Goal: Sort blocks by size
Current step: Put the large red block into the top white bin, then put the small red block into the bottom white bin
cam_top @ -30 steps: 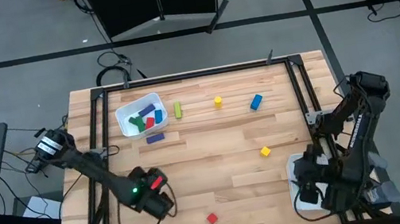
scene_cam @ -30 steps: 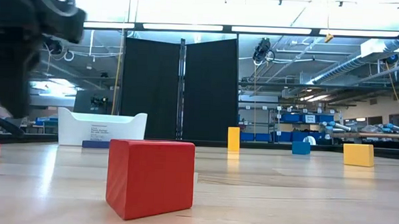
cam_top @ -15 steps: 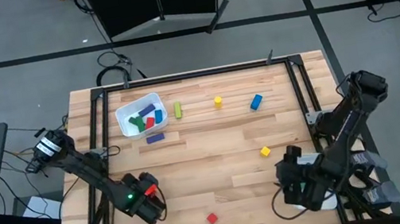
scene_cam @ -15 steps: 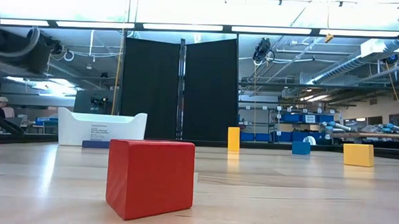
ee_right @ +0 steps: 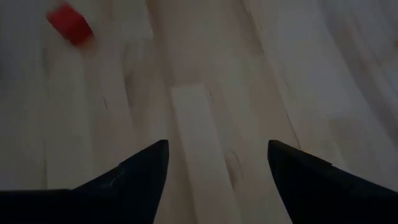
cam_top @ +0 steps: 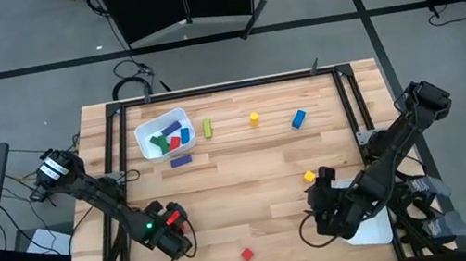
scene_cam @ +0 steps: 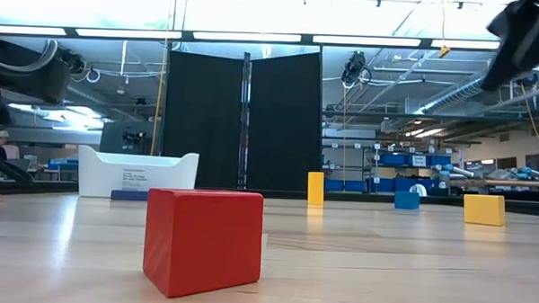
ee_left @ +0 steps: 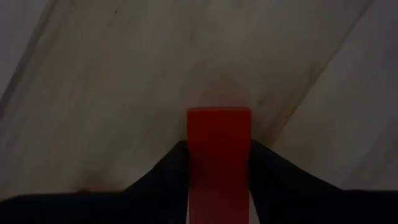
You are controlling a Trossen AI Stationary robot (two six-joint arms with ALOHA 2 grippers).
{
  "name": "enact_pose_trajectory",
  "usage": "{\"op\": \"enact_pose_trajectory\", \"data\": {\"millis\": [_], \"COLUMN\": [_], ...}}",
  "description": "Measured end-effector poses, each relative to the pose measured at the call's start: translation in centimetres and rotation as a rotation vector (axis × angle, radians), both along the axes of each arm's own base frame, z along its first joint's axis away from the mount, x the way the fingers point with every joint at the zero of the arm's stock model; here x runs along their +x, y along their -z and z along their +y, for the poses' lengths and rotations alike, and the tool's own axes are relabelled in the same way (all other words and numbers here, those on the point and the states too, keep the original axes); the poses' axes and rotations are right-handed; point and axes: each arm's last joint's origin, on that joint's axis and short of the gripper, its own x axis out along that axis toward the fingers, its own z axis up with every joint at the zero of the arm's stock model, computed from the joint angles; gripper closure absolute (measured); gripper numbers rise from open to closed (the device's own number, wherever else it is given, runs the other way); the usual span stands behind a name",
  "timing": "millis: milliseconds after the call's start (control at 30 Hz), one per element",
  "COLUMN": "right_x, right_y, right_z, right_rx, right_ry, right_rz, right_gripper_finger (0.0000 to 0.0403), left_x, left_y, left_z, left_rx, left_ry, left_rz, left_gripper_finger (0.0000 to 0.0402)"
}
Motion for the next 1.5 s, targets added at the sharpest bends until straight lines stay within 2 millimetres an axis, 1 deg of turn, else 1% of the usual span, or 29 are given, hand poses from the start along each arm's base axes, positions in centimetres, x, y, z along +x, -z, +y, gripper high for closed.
{"op": "enact_pose_trajectory", "data": {"millis": [67,100,167,233,267,367,400,467,567,667,767,867,967,1000,1033,1167,1267,1367,1433,1500], "right_x": [0.9,1.3,2.4,3.7,4.4,6.8,7.6,9.0,10.7,11.9,12.7,13.1,13.3,13.2,13.2,13.2,13.2,13.1,13.1,13.4], "right_y": [-0.3,-0.4,-0.7,-0.8,-0.6,0.0,0.4,1.1,2.3,3.4,4.3,5.0,5.5,5.6,5.7,5.6,5.5,5.6,5.5,6.2], "right_z": [-0.1,-0.3,-0.5,-0.8,-0.8,-0.8,-0.7,-0.6,-0.5,-0.5,-0.4,0.1,0.5,0.6,0.7,0.9,1.0,1.0,1.1,1.3], "right_rx": [-0.006,-0.008,-0.016,-0.031,-0.041,-0.052,-0.052,-0.038,-0.011,0.010,0.051,0.089,0.102,0.105,0.108,0.132,0.147,0.145,0.146,0.150], "right_ry": [-0.016,-0.029,-0.058,-0.086,-0.099,-0.150,-0.172,-0.218,-0.267,-0.273,-0.299,-0.386,-0.454,-0.469,-0.480,-0.526,-0.554,-0.561,-0.563,-0.562], "right_rz": [-0.055,-0.079,-0.127,-0.176,-0.195,-0.269,-0.292,-0.333,-0.369,-0.402,-0.427,-0.432,-0.434,-0.429,-0.423,-0.426,-0.429,-0.419,-0.425,-0.434], "right_gripper_finger": [0.0119,0.0119,0.0119,0.0119,0.0119,0.0118,0.0117,0.0117,0.0118,0.0117,0.0117,0.0116,0.0109,0.0106,0.0103,0.0091,0.0085,0.0081,0.0079,0.0077], "left_x": [0.4,0.8,1.1,1.1,1.1,0.9,0.7,0.2,-0.5,-0.8,-0.9,-0.8,-0.9,-1.0,-1.1,-1.8,-1.9,-1.7,-1.6,-1.8], "left_y": [-0.7,-1.4,-3.3,-4.8,-5.5,-8.4,-9.1,-10.2,-11.7,-12.2,-11.9,-10.7,-9.1,-8.7,-8.3,-7.5,-7.7,-8.8,-9.8,-10.9], "left_z": [0.6,1.1,2.3,3.9,4.7,7.7,8.8,11.0,14.2,17.2,19.8,22.3,24.4,24.9,25.5,26.8,26.9,26.3,25.5,24.7], "left_rx": [0.019,0.051,0.121,0.204,0.247,0.364,0.397,0.453,0.530,0.545,0.522,0.473,0.455,0.455,0.454,0.390,0.340,0.329,0.335,0.340], "left_ry": [0.021,0.023,0.017,0.008,0.003,-0.061,-0.084,-0.120,-0.180,-0.208,-0.215,-0.217,-0.225,-0.236,-0.255,-0.282,-0.278,-0.273,-0.261,-0.248], "left_rz": [-0.031,-0.067,-0.143,-0.168,-0.186,-0.306,-0.323,-0.324,-0.326,-0.275,-0.235,-0.234,-0.232,-0.231,-0.231,-0.250,-0.290,-0.382,-0.453,-0.527], "left_gripper_finger": [0.0271,0.0271,0.0271,0.0271,0.0271,0.0271,0.0271,0.0271,0.0271,0.0271,0.0271,0.0271,0.0269,0.0256,0.0234,0.0121,0.0054,0.0020,0.0015,0.0017]}}
